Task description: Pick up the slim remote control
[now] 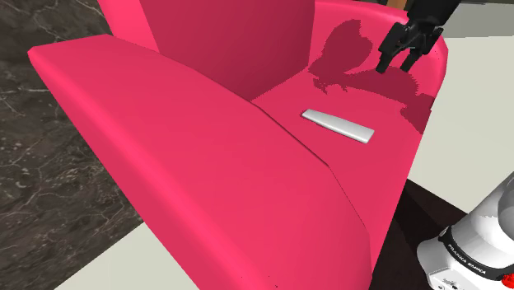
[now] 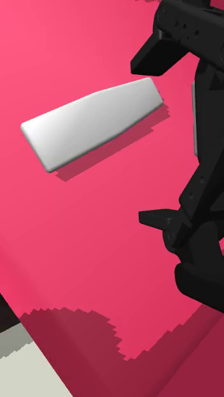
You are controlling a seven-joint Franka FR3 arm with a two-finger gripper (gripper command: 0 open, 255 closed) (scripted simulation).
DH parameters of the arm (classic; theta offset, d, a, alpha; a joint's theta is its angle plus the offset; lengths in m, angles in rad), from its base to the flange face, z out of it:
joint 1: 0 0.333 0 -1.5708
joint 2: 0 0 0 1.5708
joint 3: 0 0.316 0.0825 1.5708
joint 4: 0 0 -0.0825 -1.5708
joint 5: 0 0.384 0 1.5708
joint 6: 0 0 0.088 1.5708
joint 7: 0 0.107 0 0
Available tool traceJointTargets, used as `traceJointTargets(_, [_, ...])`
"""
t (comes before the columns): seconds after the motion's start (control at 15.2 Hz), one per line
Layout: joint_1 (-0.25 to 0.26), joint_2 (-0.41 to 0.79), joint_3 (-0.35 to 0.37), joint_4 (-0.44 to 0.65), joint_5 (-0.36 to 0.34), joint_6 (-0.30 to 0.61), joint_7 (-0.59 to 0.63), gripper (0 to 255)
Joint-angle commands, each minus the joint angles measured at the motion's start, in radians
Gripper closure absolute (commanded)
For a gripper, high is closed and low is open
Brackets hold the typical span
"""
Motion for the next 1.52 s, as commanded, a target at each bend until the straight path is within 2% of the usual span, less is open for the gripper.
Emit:
traceJointTargets(0.0, [0.0,0.0,0.0,0.0,0.0,0.0,0.0,0])
traceJointTargets(0.79, [0.142,0.342,0.08,-0.016,-0.058,0.208,-0.239,0])
traceJointTargets(1.32, [0.145,0.379,0.084,-0.097,-0.061,0.321,-0.245,0])
traceJointTargets(1.45, [0.145,0.379,0.084,-0.097,-0.061,0.321,-0.245,0])
